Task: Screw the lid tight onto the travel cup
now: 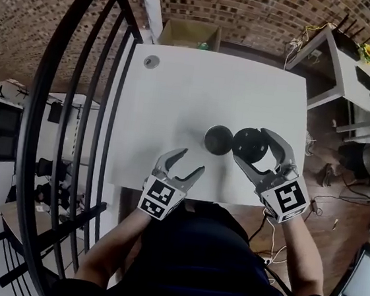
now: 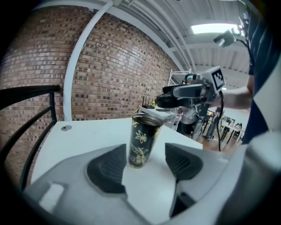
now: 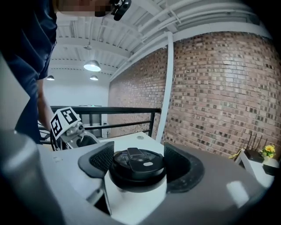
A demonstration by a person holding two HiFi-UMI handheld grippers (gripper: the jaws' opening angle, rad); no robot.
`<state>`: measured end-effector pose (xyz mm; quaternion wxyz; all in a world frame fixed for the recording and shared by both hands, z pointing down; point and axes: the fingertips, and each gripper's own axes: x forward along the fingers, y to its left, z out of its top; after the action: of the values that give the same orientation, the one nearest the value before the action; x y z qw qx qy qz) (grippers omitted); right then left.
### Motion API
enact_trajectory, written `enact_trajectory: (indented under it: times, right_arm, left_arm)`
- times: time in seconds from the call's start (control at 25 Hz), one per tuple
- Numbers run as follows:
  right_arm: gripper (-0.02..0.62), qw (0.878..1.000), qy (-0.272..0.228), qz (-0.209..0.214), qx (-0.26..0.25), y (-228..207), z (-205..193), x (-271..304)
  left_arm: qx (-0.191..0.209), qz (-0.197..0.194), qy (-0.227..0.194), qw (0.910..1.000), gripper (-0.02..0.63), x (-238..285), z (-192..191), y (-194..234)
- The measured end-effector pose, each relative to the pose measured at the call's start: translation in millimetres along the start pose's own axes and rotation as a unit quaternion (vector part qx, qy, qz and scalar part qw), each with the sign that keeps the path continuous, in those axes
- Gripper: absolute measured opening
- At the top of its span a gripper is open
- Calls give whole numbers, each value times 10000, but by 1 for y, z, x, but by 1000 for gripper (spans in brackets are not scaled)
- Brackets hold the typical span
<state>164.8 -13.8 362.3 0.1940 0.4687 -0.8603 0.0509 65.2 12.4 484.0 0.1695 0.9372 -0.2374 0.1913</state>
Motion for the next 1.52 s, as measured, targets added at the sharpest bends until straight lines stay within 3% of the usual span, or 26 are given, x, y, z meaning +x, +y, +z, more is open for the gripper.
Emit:
enact_trajectory:
  times: [0.2,0.52,0.64,0.76,0.92,1.08,1.16,1.28,1.4,1.52]
  right_arm:
    - [360,9994,-159,298,-91,21,20,32]
    - [360,9981,-200,568,-143,37,15,64]
    - [360,9979,-223,563,-213,39,2,72]
    - [360,9979,-104,534,-359,43,-15,76]
    - [362,9971,106,579,-475,40,-31,73]
    - [364,9921,694,897,-529,42,-40,74]
    - [364,9869,1061,1044,-626,42,-42,74]
    - [426,9739,1750,1171,-852,41,-47,76]
    - [442,9495,2644,1366,-989,43,-57,79]
    - [422,9168,3444,1550,-1300,43,-71,81]
  left_arm:
    - [125,90,-5,9999,279,5,3,7]
    - [169,276,-77,9994,279,18,15,9]
    - [460,279,-24,9986,329,27,12,9]
    - [741,166,64,9971,391,38,6,5]
    - [911,1,210,9956,408,58,6,0]
    - [1266,-140,276,9915,416,75,6,0]
    - [1554,-214,293,9872,428,85,5,0]
    - [1973,-454,285,9789,440,96,5,-3]
    - [2192,-646,271,9732,442,103,7,-3]
    - [2191,-707,198,9730,414,106,11,-4]
